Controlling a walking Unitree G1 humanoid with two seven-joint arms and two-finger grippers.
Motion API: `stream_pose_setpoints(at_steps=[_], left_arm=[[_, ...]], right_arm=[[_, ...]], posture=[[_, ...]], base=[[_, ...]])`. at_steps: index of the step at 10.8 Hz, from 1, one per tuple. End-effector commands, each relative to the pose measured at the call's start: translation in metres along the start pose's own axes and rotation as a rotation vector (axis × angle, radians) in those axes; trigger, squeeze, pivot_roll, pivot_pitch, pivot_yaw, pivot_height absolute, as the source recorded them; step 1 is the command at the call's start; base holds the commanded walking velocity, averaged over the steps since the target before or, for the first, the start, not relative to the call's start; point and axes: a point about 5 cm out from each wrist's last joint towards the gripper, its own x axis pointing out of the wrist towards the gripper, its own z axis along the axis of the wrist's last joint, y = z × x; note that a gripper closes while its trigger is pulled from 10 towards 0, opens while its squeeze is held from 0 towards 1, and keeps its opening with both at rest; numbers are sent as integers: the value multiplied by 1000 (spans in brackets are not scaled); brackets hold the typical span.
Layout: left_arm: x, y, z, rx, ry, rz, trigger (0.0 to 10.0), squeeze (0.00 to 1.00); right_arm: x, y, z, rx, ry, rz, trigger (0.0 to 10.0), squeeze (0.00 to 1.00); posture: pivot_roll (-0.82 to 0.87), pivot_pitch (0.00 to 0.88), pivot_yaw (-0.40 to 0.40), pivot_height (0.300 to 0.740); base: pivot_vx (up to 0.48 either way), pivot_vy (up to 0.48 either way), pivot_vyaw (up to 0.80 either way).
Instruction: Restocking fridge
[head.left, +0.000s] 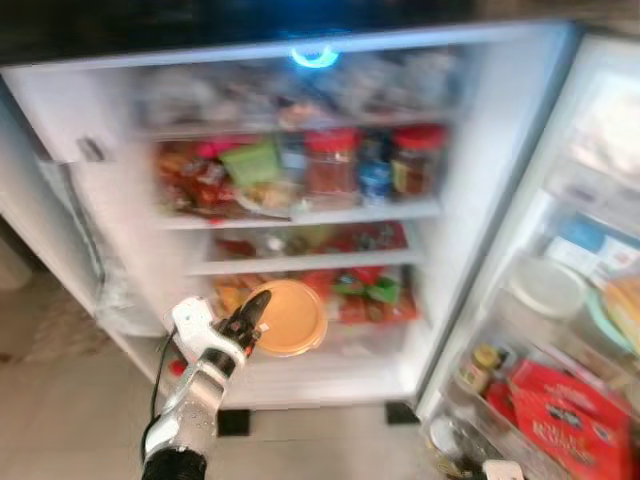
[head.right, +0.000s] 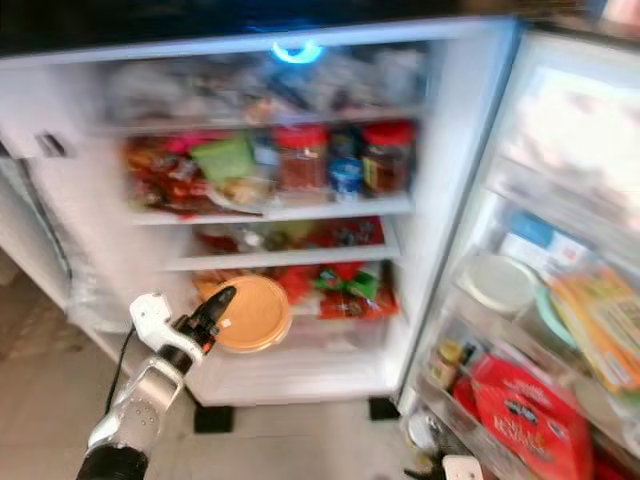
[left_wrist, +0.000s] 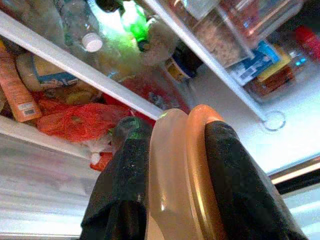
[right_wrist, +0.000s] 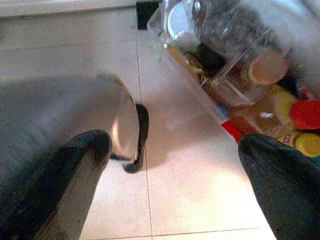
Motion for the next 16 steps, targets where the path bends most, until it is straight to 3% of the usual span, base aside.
stream_pose_setpoints(at_steps=[1, 11, 16], left_arm=[[0, 2, 5, 17, -17, 17, 10000, 0], [7, 0, 14, 13, -76, 42, 10000, 0], [9, 1, 14, 3, -87, 52, 10000, 0]], right_arm=[[1, 2, 7, 0, -27, 8, 10000, 0], [1, 2, 6, 11, -30, 7, 10000, 0], [1, 2, 7, -27, -28, 16, 10000, 0]], posture=[[-157, 0, 67, 652], [-156, 0, 70, 652], [-158, 0, 64, 652]], base=[[0, 0, 0], [0, 0, 0], [255, 0, 160]])
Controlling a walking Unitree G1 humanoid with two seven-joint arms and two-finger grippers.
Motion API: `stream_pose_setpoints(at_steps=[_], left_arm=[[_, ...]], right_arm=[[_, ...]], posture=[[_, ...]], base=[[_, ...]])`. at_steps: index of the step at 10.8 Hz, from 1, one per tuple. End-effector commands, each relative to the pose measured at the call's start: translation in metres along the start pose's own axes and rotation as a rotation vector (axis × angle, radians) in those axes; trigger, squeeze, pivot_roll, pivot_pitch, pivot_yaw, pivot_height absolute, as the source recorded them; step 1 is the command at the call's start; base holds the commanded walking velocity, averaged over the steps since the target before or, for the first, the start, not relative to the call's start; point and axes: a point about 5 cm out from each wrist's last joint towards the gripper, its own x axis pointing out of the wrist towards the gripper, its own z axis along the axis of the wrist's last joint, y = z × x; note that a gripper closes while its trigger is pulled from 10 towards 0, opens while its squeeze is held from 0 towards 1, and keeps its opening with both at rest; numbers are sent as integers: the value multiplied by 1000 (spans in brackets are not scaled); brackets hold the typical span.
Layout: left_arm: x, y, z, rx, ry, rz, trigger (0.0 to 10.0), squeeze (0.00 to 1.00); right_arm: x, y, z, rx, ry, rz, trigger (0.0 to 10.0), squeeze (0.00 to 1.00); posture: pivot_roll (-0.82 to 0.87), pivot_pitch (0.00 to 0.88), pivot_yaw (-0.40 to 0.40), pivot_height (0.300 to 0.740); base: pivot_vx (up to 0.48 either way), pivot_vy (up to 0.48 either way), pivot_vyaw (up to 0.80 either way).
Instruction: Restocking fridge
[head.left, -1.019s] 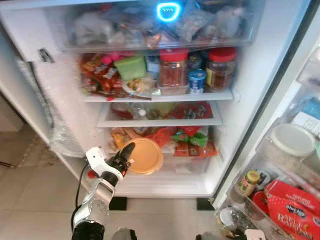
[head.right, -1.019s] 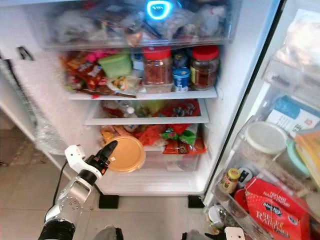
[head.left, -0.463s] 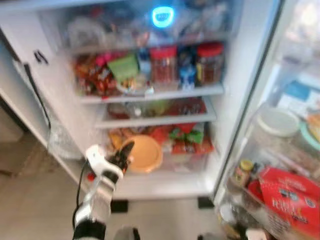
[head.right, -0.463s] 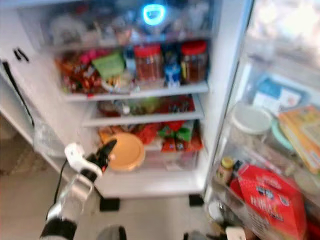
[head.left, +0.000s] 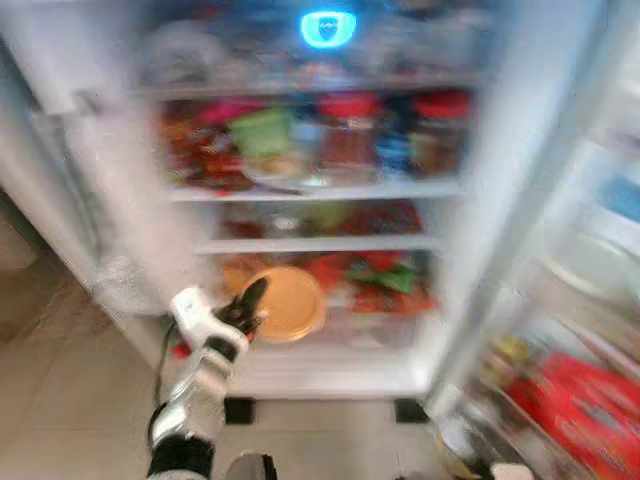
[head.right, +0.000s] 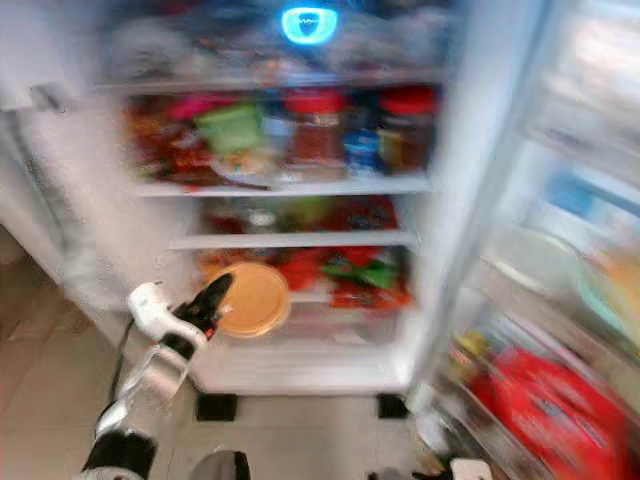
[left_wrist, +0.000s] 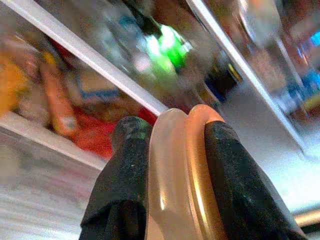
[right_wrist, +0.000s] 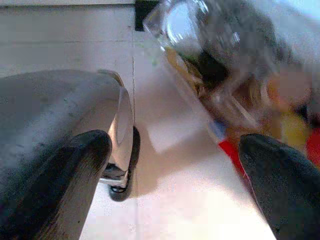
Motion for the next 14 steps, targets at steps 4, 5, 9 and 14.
stream_pose_setpoints(at_steps=[4, 5, 9, 14], left_arm=[[-1, 7, 7, 0, -27, 26, 10000, 0], [-1, 7, 7, -2, -27, 22, 10000, 0], [5, -1, 4, -63, 6, -35, 10000, 0], [14, -7, -4, -73, 84, -77, 10000, 0]], right_arm=[[3, 11, 8, 11, -24, 37, 10000, 0], [3, 11, 8, 13, -24, 38, 10000, 0], [3, 12, 8, 15, -21, 42, 10000, 0], [3, 12, 8, 16, -17, 44, 10000, 0]], posture=[[-157, 0, 63, 652], [-157, 0, 65, 652], [-156, 0, 66, 652], [-151, 0, 66, 652]], base=[[256, 0, 200], [259, 0, 0], [259, 0, 0], [263, 0, 0]])
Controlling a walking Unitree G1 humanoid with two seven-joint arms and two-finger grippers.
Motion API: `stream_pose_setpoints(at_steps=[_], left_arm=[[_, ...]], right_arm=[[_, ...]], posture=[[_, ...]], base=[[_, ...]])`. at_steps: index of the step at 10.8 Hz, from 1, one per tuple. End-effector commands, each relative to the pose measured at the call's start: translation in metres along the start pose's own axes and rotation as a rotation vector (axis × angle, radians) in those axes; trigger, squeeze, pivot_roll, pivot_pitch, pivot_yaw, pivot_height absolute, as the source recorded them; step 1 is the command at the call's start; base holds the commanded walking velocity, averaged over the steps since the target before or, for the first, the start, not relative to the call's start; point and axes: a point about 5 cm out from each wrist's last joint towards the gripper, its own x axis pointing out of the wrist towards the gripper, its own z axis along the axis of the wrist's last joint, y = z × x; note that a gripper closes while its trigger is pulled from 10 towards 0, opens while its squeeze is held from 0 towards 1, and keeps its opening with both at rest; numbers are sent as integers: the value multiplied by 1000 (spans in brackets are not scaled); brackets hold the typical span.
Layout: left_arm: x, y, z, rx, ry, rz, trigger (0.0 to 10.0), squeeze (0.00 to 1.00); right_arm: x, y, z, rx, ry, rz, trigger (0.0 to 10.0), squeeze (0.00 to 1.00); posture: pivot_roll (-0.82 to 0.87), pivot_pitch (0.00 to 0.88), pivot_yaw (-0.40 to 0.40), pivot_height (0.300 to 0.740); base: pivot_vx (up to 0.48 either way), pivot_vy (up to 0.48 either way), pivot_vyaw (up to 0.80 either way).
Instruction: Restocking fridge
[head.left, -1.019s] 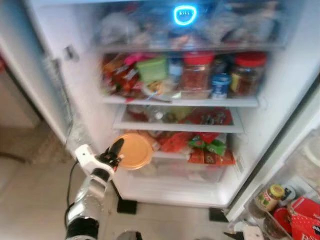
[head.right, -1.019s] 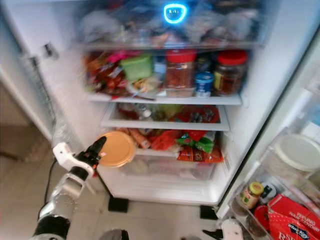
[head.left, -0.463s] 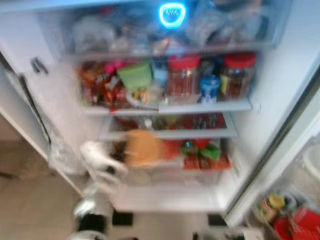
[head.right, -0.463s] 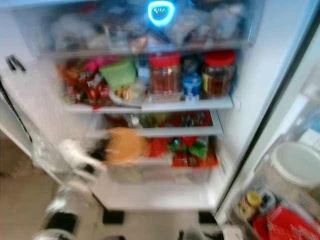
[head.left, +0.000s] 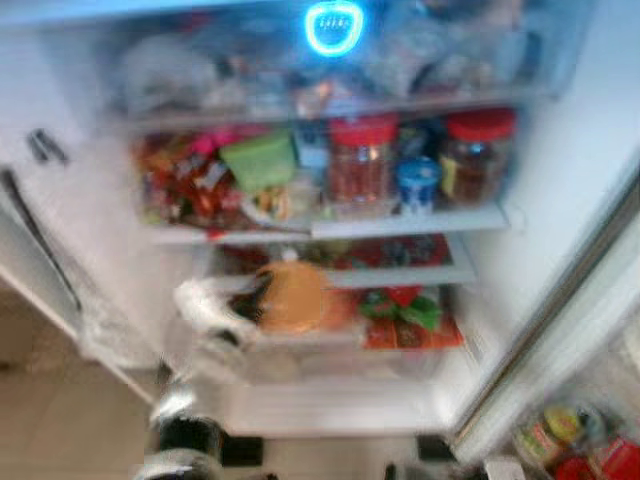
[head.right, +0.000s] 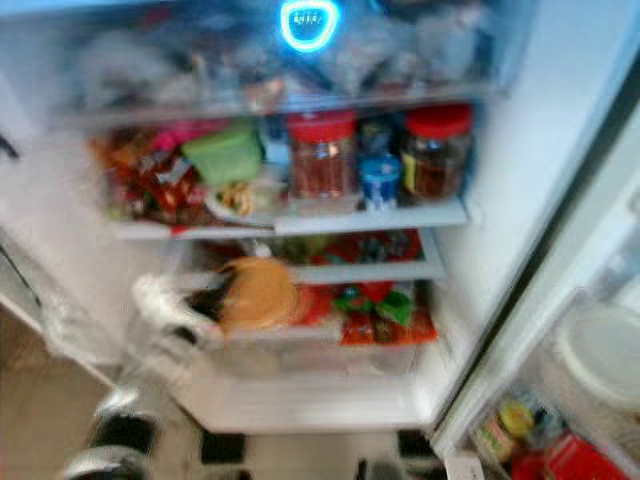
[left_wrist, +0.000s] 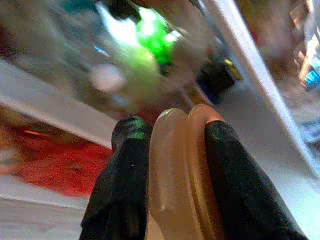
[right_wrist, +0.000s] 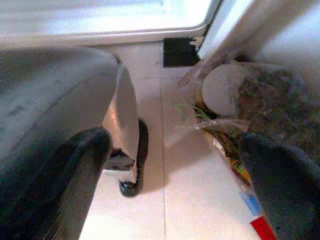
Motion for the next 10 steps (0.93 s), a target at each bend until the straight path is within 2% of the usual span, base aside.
stream_pose_setpoints(at_steps=[1, 7, 10], left_arm=[[-4, 10, 13, 14, -25, 29, 10000, 0], [3, 15, 14, -41, -25, 54, 10000, 0], [10, 19, 18, -94, -61, 115, 10000, 0]], right_arm=[[2, 5, 6, 25, -16, 20, 10000, 0], [2, 4, 6, 19, -17, 21, 10000, 0], [2, 4, 6, 10, -15, 23, 10000, 0]], posture=[[-156, 0, 68, 652], [-161, 0, 64, 652], [-165, 0, 59, 652]], base=[[266, 0, 0], [266, 0, 0], [0, 0, 0]])
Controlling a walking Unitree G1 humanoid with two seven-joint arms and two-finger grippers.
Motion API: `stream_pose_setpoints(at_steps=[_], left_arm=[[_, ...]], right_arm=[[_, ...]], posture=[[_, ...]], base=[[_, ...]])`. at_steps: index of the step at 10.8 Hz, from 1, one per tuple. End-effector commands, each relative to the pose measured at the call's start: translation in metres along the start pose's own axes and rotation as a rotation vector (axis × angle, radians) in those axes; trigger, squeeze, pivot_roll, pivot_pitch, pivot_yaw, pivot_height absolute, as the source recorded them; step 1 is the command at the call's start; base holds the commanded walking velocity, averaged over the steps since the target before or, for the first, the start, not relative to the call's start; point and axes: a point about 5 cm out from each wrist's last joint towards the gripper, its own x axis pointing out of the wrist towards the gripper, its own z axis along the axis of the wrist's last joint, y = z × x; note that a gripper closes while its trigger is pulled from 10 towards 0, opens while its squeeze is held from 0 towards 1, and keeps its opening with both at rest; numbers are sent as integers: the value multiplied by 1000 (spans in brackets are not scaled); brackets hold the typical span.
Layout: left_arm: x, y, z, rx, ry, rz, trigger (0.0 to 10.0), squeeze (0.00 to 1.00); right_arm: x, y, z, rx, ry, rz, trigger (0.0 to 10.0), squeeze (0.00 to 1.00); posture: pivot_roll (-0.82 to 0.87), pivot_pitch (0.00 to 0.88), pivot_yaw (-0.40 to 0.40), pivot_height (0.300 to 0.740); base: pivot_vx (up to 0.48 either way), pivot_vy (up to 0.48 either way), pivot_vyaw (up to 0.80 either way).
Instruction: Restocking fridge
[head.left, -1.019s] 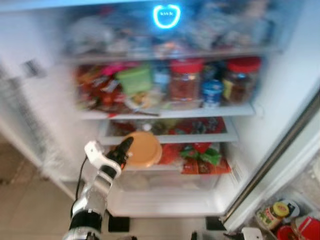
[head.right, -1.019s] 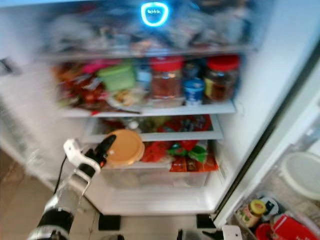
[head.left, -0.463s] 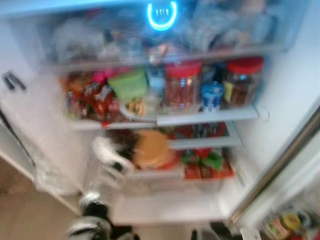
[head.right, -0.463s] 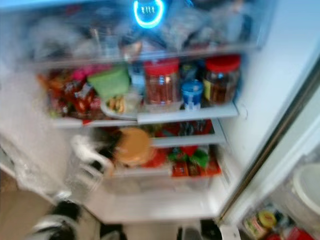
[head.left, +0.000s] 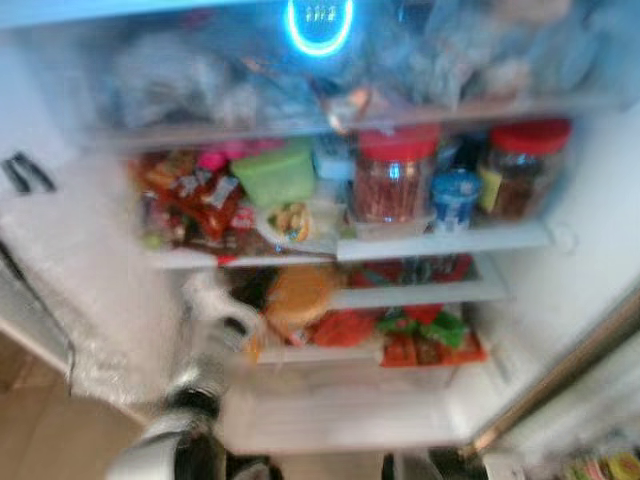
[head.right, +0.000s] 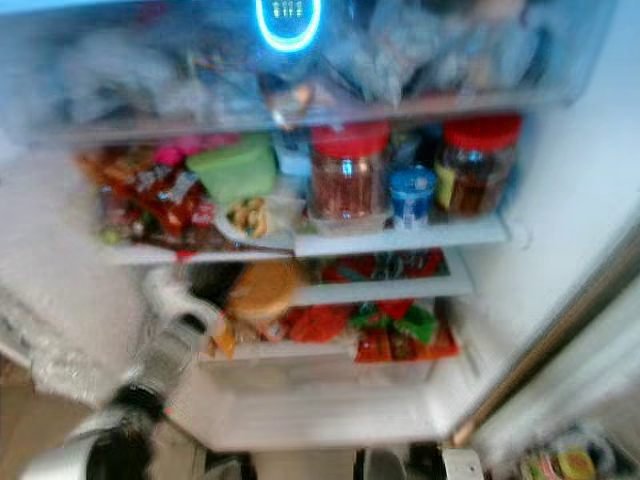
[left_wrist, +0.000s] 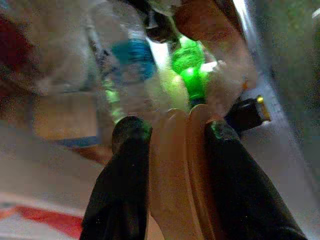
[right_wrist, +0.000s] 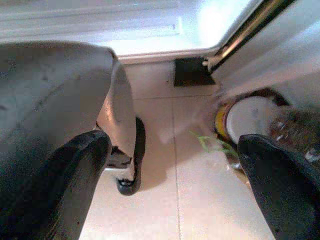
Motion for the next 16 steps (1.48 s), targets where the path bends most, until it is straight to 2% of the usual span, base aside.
stream_pose_setpoints(at_steps=[1, 4, 6, 9, 12, 13, 16], left_arm=[[-3, 8, 13, 2, -44, 34, 10000, 0], [7, 0, 11, 64, -37, 78, 10000, 0], [14, -9, 7, 59, -19, 61, 10000, 0], [16, -10, 1, 137, 36, 101, 10000, 0], [13, -5, 1, 132, 34, 123, 10000, 0], [12, -5, 2, 166, 31, 101, 10000, 0], [11, -5, 5, 121, -5, 73, 10000, 0]], right_arm=[[0, 3, -2, -4, 8, 10, 10000, 0], [0, 2, -2, -7, 7, 10, 10000, 0], [-1, 2, -4, -2, 7, 8, 10000, 0], [-2, 3, -9, 4, 9, 6, 10000, 0], [-3, 4, -14, 13, 7, 6, 10000, 0], [-3, 4, -14, 15, 6, 6, 10000, 0], [-2, 6, -12, 19, 0, 9, 10000, 0]], posture=[[-168, 0, 57, 652], [-176, 0, 58, 652], [-187, 2, 64, 652], [-189, 45, 71, 652], [-186, 78, 79, 652], [-188, 79, 81, 652], [-190, 66, 86, 652]], base=[[0, 0, 0], [0, 0, 0], [0, 0, 0], [0, 0, 0], [0, 0, 0], [0, 0, 0], [0, 0, 0]])
